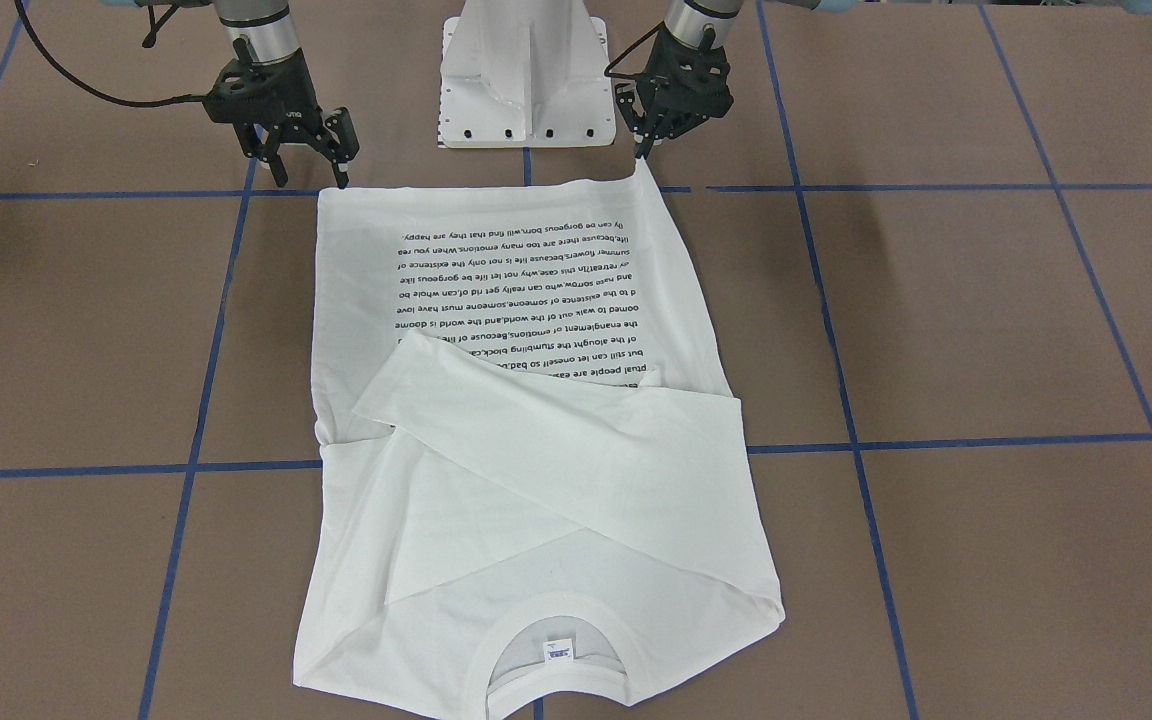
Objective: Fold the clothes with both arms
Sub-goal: 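Grasp the hem corners with both grippers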
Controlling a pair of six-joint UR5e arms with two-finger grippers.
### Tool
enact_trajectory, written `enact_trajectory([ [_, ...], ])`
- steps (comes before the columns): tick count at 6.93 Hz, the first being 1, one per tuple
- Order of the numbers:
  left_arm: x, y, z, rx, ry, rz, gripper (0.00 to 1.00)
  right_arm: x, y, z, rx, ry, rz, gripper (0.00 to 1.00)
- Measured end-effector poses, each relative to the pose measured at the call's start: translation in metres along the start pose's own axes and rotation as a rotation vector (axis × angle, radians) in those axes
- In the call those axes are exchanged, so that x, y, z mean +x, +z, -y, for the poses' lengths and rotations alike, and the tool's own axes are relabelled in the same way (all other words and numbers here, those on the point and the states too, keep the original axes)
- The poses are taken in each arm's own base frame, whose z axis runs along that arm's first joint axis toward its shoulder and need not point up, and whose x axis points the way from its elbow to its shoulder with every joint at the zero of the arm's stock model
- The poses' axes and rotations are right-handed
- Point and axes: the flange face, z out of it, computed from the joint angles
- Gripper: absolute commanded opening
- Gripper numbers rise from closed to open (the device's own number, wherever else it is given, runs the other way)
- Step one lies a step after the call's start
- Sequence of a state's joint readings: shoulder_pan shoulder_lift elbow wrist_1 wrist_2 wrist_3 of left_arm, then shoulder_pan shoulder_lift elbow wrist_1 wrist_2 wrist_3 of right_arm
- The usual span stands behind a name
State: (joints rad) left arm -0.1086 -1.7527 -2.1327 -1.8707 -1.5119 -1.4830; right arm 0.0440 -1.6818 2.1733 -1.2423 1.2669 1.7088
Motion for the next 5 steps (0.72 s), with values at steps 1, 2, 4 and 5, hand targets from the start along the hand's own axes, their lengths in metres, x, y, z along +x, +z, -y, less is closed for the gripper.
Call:
enact_trajectory([
  [1,-0.001,-0.001,0.002,0.018,0.001,0.001,0.00,0.002,0.006,-0.004,0.002,0.018,-0.008,0.68],
  [2,0.000,-0.001,0.003,0.027,0.001,0.000,0.00,0.001,0.008,-0.008,0.004,0.023,-0.009,0.67],
  [4,0.001,-0.002,0.003,0.032,0.002,-0.003,0.00,0.001,0.013,-0.018,0.012,0.010,-0.011,0.67],
  [5,0.002,-0.003,0.003,0.033,0.002,-0.005,0.00,0.001,0.014,-0.022,0.013,0.004,-0.011,0.67],
])
